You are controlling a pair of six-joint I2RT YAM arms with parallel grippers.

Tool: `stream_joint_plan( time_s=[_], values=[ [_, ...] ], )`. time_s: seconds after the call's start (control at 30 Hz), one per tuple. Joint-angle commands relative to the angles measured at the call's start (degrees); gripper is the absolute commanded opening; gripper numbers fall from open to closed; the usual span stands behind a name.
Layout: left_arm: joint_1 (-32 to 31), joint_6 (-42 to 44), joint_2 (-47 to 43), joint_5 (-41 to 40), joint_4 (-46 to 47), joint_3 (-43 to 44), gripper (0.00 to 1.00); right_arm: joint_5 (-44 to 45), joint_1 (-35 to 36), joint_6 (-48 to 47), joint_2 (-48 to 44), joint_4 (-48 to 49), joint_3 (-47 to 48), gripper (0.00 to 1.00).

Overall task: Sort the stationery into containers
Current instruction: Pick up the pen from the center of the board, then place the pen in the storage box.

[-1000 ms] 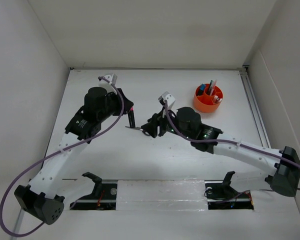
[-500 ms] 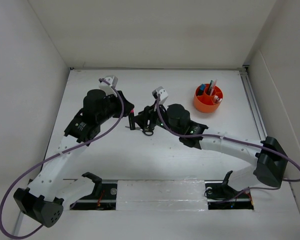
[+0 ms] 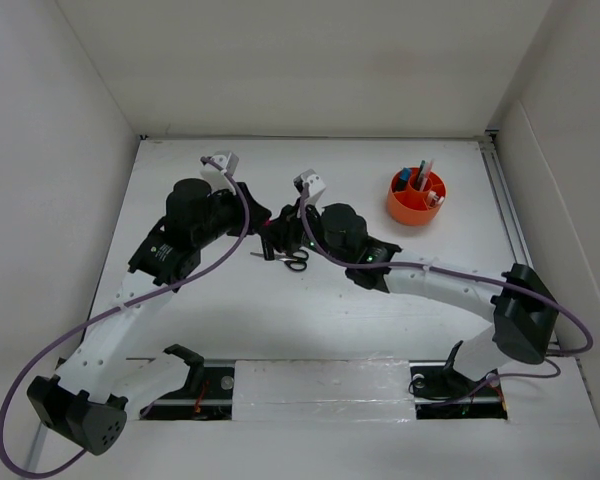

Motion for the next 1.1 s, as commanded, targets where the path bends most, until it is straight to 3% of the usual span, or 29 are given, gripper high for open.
stream_joint_plan(
  time_s=[0.0, 0.03, 0.1, 0.2, 0.23, 0.27, 0.3, 0.4, 0.57, 0.63, 0.83, 1.07],
  values=[
    [0.05, 0.91, -0.26, 1.88, 2.82, -0.57, 0.0, 0.52, -0.11, 0.46, 0.69, 4.75, 3.4, 0.31],
    [0.05, 0.91, -0.26, 1.88, 2.82, -0.57, 0.0, 0.52, -0.11, 0.46, 0.69, 4.75, 3.4, 0.23],
    [0.05, 0.91, -0.26, 1.88, 2.82, -0.57, 0.0, 0.52, -0.11, 0.46, 0.69, 4.75, 3.4, 0.21],
    [0.05, 1.44, -0.79, 3.45, 2.82, -1.09, 0.0, 0.52, -0.11, -0.06, 1.31, 4.75, 4.53, 0.0],
    [0.05, 1.44, -0.79, 3.46, 2.82, -1.1, 0.0, 0.52, -0.63, -0.06, 1.92, 4.75, 4.54, 0.0],
    [0.05, 1.44, -0.79, 3.46, 2.82, -1.1, 0.09, 0.52, -0.63, -0.59, 1.92, 4.75, 4.54, 0.0],
    [0.05, 1.44, -0.79, 1.98, 2.82, -1.1, 0.27, 1.04, -1.16, -0.59, 1.92, 4.75, 4.54, 0.0],
    [0.05, -0.13, -2.89, -5.04, 1.77, -0.57, 1.0, 2.1, -4.66, -1.21, 1.31, 5.28, 1.57, 0.0],
    [0.05, -4.1, -3.08, -25.05, -3.04, -1.36, 1.0, 2.72, -16.69, -7.87, -2.47, 5.81, -1.17, 0.0],
    [0.05, -4.72, -0.19, -28.0, -6.22, -0.13, 1.0, 0.88, -24.43, -12.34, -3.61, 5.81, -1.7, 0.0],
    [0.05, -4.19, -0.17, -25.37, -4.83, -0.22, 1.0, 2.52, -40.33, -14.84, -2.39, 5.28, -0.65, 0.0],
    [0.05, -3.57, -1.58, -23.36, -4.22, -0.74, 1.0, 3.25, -47.56, -13.6, 3.06, 8.89, 1.28, 0.0]
  ],
)
